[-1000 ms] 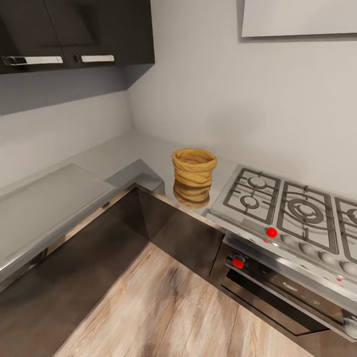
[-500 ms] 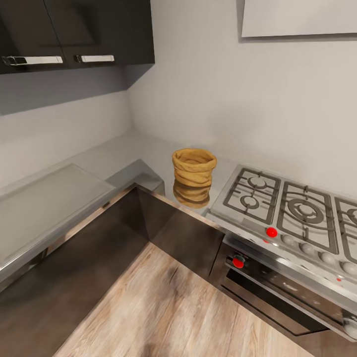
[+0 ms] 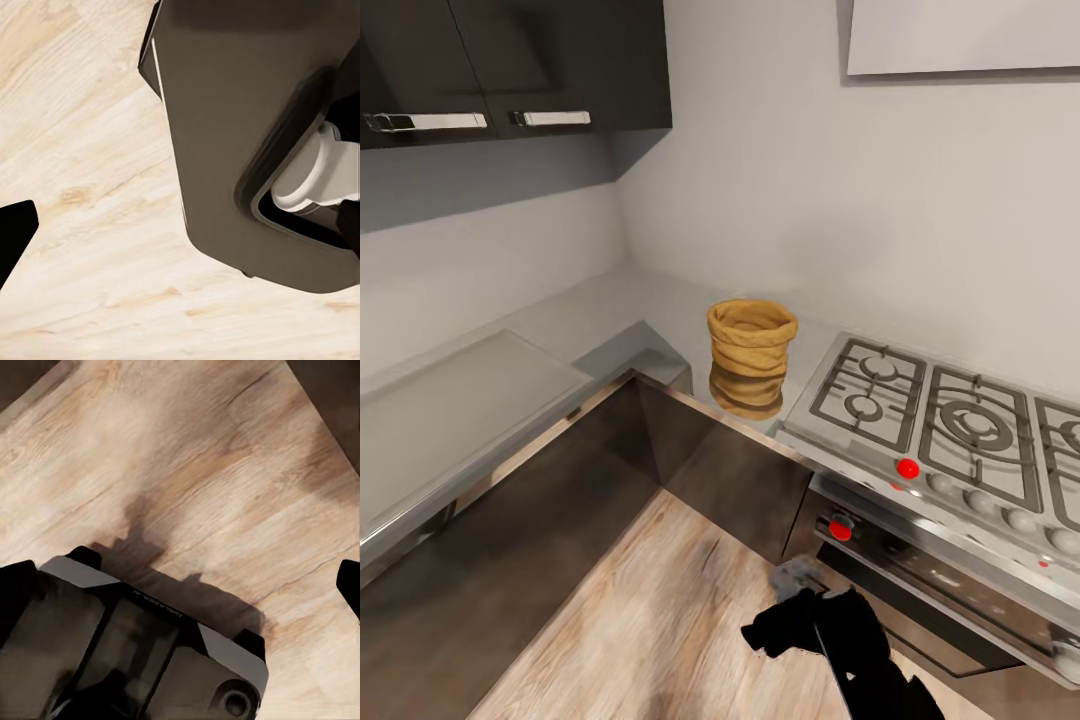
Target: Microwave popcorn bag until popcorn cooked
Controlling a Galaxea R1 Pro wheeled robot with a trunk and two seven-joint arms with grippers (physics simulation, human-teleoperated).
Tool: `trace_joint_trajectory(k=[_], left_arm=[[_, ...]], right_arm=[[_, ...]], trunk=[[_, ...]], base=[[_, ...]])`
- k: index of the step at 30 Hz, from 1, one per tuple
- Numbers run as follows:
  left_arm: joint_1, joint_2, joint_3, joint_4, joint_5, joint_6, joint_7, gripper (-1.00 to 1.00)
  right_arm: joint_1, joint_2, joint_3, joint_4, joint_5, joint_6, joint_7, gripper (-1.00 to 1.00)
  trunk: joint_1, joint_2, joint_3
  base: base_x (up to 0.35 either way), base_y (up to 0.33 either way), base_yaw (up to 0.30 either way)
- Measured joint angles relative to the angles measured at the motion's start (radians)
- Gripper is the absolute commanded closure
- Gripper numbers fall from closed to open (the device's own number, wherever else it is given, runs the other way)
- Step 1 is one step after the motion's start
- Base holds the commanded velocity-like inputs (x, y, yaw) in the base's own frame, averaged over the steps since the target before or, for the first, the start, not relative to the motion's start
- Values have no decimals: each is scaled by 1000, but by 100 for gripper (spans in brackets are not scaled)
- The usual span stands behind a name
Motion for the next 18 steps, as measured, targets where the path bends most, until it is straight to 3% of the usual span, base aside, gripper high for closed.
trace_joint_trajectory(k=[2,4,8,12,15,18], left_arm=[[0,-2,0,0,0,0,0,-100],[0,-2,0,0,0,0,0,-100],[0,-2,-1,0,0,0,0,-100],[0,-3,-1,0,0,0,0,-100],[0,-2,-1,0,0,0,0,-100],[0,-2,-1,0,0,0,0,-100]], right_arm=[[-48,39,19,-21,-2,0,2,-100],[-151,65,23,-26,-1,0,2,-100],[-347,65,23,-24,0,-1,2,-100],[-481,65,15,-19,-1,0,1,-100],[-586,65,-35,-4,1,-1,-3,-100],[-700,64,-137,81,4,-1,-7,-100]], trunk=[[0,0,0],[0,0,0],[0,0,0],[0,0,0],[0,0,0],[0,0,0]], base=[[0,0,0],[0,0,0],[0,0,0],[0,0,0],[0,0,0],[0,0,0]])
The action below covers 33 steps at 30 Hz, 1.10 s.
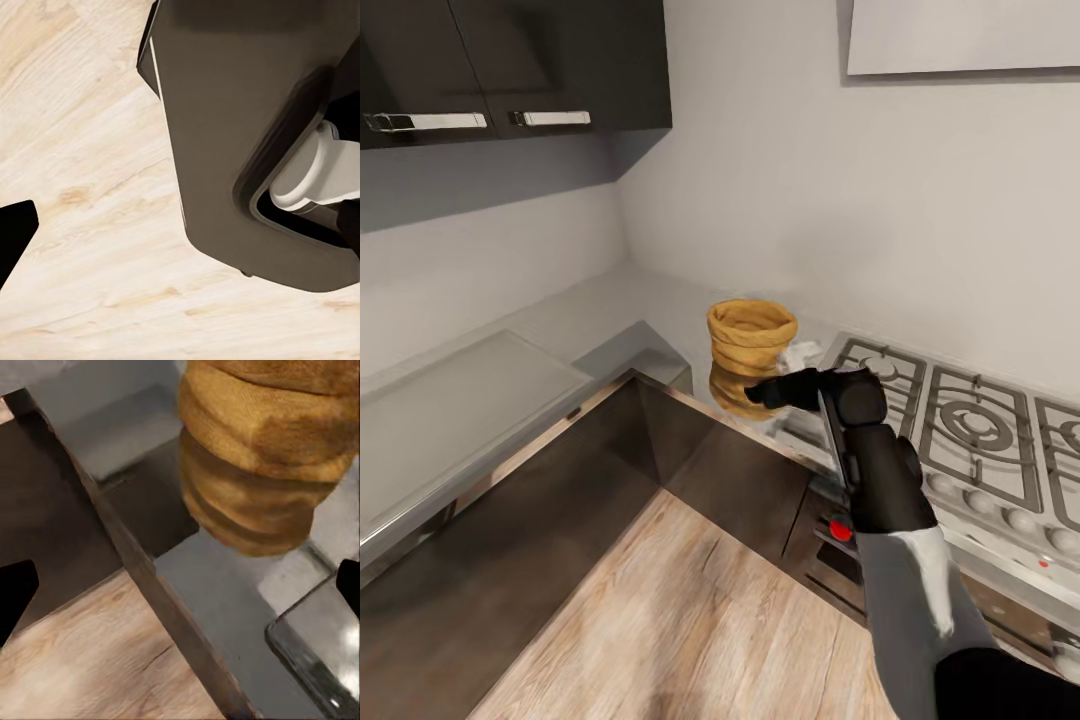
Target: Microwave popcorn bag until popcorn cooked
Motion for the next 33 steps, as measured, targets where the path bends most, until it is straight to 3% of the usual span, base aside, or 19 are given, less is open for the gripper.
trace_joint_trajectory(k=[1,2,5,7,9,11,13,20,26,30,33], left_arm=[[0,0,0,0,0,0,0,-100],[0,0,0,0,0,0,0,-100],[0,0,0,0,0,0,0,-100],[0,0,0,0,0,0,0,-100],[0,0,0,0,0,1,0,-100],[0,0,0,0,0,0,0,-100],[0,0,0,0,0,0,0,-100],[0,0,0,0,0,-1,0,-100],[0,0,1,0,0,-1,0,-100],[0,0,2,0,7,0,0,-100],[0,0,6,0,10,1,0,-100]], right_arm=[[-35,-5,-26,37,-1,0,-1,-100],[-89,-27,-59,99,4,-1,-3,-100],[-282,-139,-127,331,5,0,-23,-100],[-358,-164,-135,430,0,1,-44,-100],[-418,-170,-140,507,-1,2,-76,-100],[-514,-176,-142,628,0,1,-162,-100],[-560,-177,-142,672,1,1,-221,-100],[-583,-159,-166,634,-2,2,-252,-100],[-584,-154,-186,445,-6,2,-249,-100],[-583,-154,-187,437,-8,2,-249,-100],[-583,-132,-187,452,-11,2,-250,-100]], trunk=[[0,0,0],[0,0,0],[0,0,0],[0,0,0],[0,0,0],[0,0,0],[0,0,0],[0,0,0],[0,0,0],[0,0,0],[0,0,0]], base=[[0,0,0],[0,0,0],[0,0,0],[0,0,0],[0,0,0],[0,0,0],[0,0,0],[0,0,0],[0,0,0],[0,0,0],[0,0,0]])
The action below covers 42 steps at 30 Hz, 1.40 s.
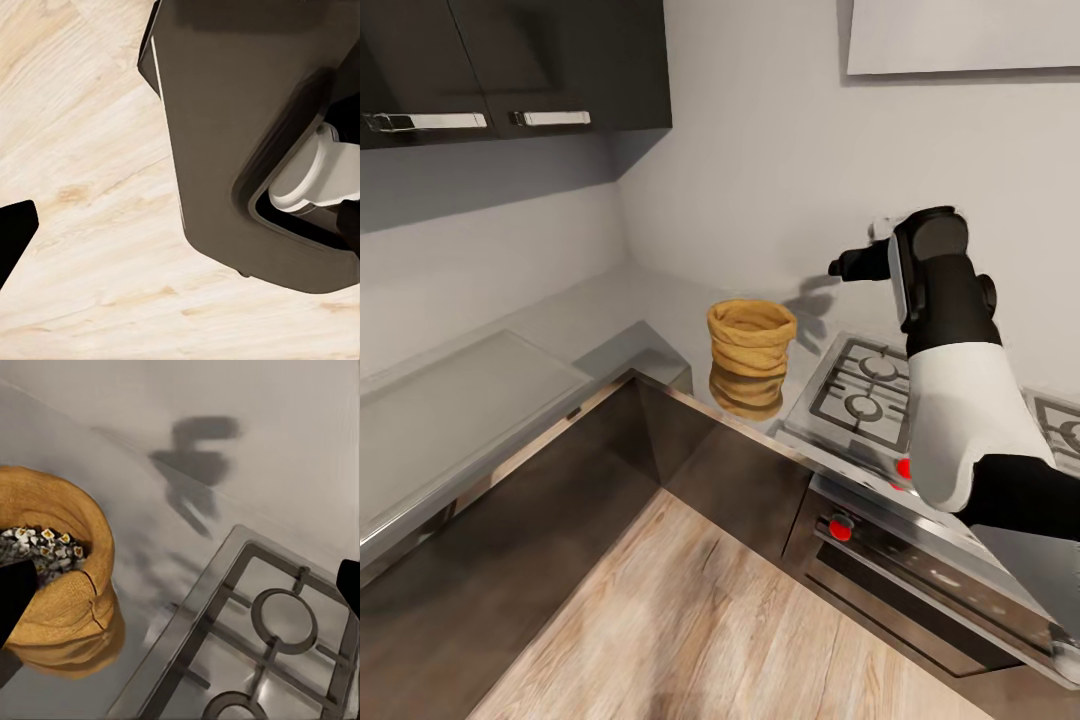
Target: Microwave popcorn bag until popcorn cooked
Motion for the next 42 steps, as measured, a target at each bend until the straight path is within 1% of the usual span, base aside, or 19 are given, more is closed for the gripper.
trace_joint_trajectory(k=[4,8,11,14,26,31,33,35,39,42], left_arm=[[0,0,0,0,-4,0,0,-100],[0,0,-3,0,-9,0,0,-100],[0,0,-4,0,-10,0,0,-100],[0,0,-4,0,-10,0,0,-100],[0,0,-4,0,-10,0,0,-100],[0,0,-3,0,-10,0,0,-100],[0,0,-3,0,-10,0,0,-100],[0,0,-3,0,-9,0,0,-100],[0,0,-3,0,-9,0,0,-100],[0,0,-3,0,-10,0,0,-100]], right_arm=[[0,15,1,10,-1,0,1,-100],[0,23,2,70,0,0,1,-100],[0,27,3,133,4,0,-4,-100],[0,40,3,156,5,0,-5,-100],[3,52,4,165,1,0,1,-100],[5,57,4,166,-3,0,1,-100],[14,64,4,166,-4,0,1,-100],[34,84,4,165,-5,0,2,-100],[73,110,3,166,-4,0,3,-100],[85,114,1,200,-2,0,3,-100]], trunk=[[0,0,0],[-1,0,0],[-1,0,0],[-1,0,0],[-1,0,0],[0,0,0],[0,0,0],[0,0,0],[0,0,0],[0,0,0]], base=[[138,0,0],[301,0,0],[319,0,0],[321,0,0],[314,0,0],[116,0,0],[16,0,0],[4,0,0],[0,0,0],[0,0,0]])
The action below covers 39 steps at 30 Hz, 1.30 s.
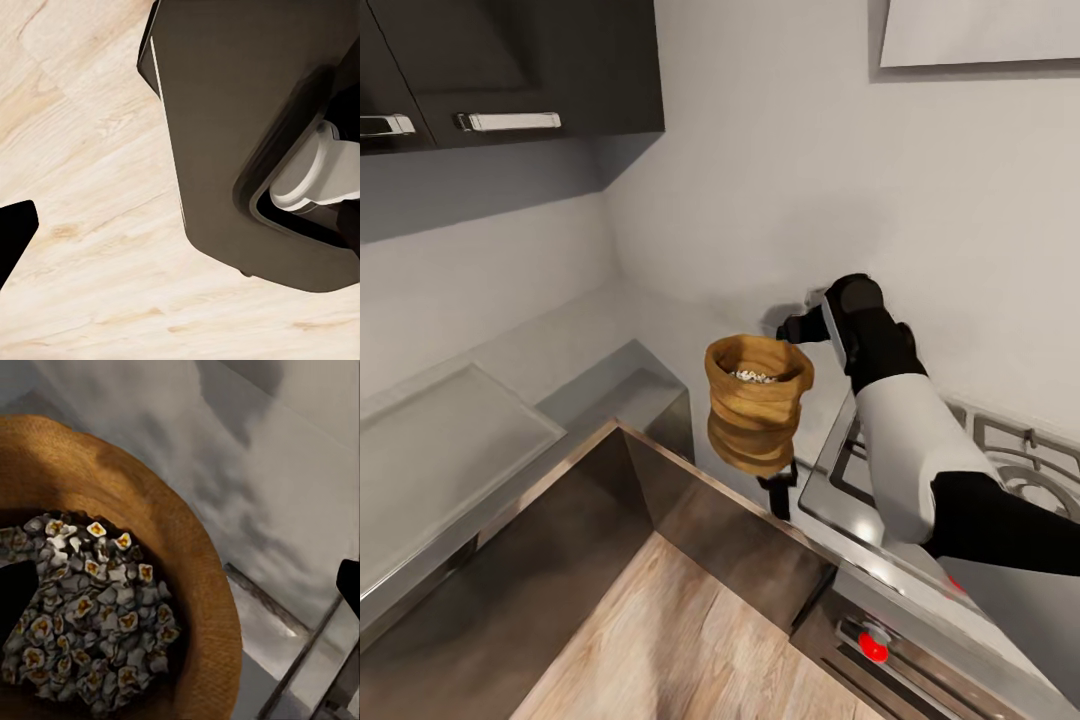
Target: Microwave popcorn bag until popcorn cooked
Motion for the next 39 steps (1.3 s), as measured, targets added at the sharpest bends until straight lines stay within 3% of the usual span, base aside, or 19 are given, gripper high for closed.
trace_joint_trajectory(k=[9,12,17,30,31,39], left_arm=[[0,0,0,0,1,0,0,-100],[0,0,0,0,1,0,0,-100],[0,0,0,0,2,0,0,-100],[0,0,0,0,2,0,0,-100],[0,0,0,0,2,0,0,-100],[0,0,0,0,7,0,0,-100]], right_arm=[[1,-10,-2,183,3,0,-7,-100],[1,-12,-9,189,3,0,-7,-100],[1,-20,-71,190,8,0,-11,-100],[1,-35,-81,197,9,0,-14,-100],[1,-37,-81,198,9,0,-14,100],[1,-49,-81,208,17,-1,-12,100]], trunk=[[0,0,0],[0,0,0],[0,0,0],[0,0,0],[0,0,0],[0,0,0]], base=[[0,0,0],[0,0,0],[0,0,0],[0,0,0],[0,0,0],[0,0,0]])
